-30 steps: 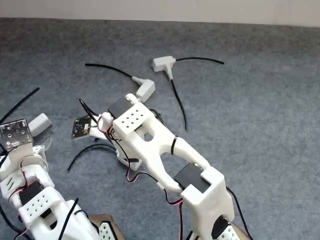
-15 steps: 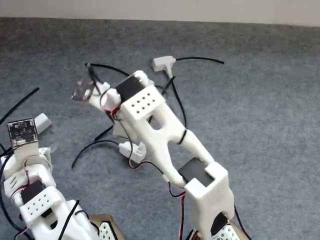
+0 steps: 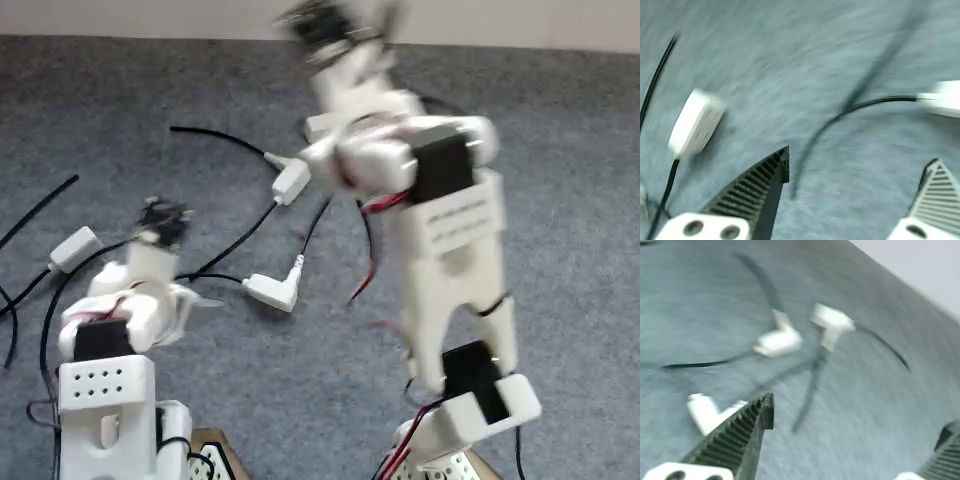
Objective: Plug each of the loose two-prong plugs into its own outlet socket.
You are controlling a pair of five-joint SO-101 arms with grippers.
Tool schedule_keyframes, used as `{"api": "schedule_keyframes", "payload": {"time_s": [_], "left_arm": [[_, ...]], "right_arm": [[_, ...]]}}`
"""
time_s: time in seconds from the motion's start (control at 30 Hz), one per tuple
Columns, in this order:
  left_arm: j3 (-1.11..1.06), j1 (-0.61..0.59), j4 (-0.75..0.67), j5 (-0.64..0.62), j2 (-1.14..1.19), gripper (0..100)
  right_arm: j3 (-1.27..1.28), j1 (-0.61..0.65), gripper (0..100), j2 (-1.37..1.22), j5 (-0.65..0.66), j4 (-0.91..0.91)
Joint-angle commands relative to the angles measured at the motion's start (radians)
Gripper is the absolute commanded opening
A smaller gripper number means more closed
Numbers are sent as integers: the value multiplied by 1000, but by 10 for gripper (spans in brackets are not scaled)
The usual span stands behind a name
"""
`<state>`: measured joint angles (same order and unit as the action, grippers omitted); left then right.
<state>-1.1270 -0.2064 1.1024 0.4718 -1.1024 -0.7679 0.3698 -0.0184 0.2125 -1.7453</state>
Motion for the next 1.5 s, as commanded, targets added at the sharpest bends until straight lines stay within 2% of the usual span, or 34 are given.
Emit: {"api": "schedule_keyframes", "payload": {"time_s": [0.0,0.13,0.23,0.4,0.47,0.57,0.67,0.8,0.87,0.97,1.13,1.23,1.47], "left_arm": [[199,194,204,11,2,403],[232,314,295,52,2,403],[189,343,275,101,4,403],[97,344,169,299,4,403],[70,343,137,370,5,403],[54,343,81,394,16,402],[76,341,-8,385,108,402],[174,338,-155,282,380,402],[262,344,-175,278,549,397],[390,354,-172,276,763,331],[470,375,-170,278,886,217],[467,400,-170,279,894,239],[464,449,-157,302,897,380]], "right_arm": [[88,-182,464,99,-32,-19],[344,-295,464,209,-26,-13],[651,-308,464,294,48,74],[1248,-245,464,533,86,418],[1432,-211,464,633,86,503],[1586,-177,464,730,84,565],[1641,-174,464,739,84,579],[1639,-174,464,696,84,581],[1638,-174,464,673,84,582],[1638,-174,464,657,89,582],[1638,-174,464,650,91,582],[1638,-171,464,647,91,582],[1639,-171,464,647,92,582]]}}
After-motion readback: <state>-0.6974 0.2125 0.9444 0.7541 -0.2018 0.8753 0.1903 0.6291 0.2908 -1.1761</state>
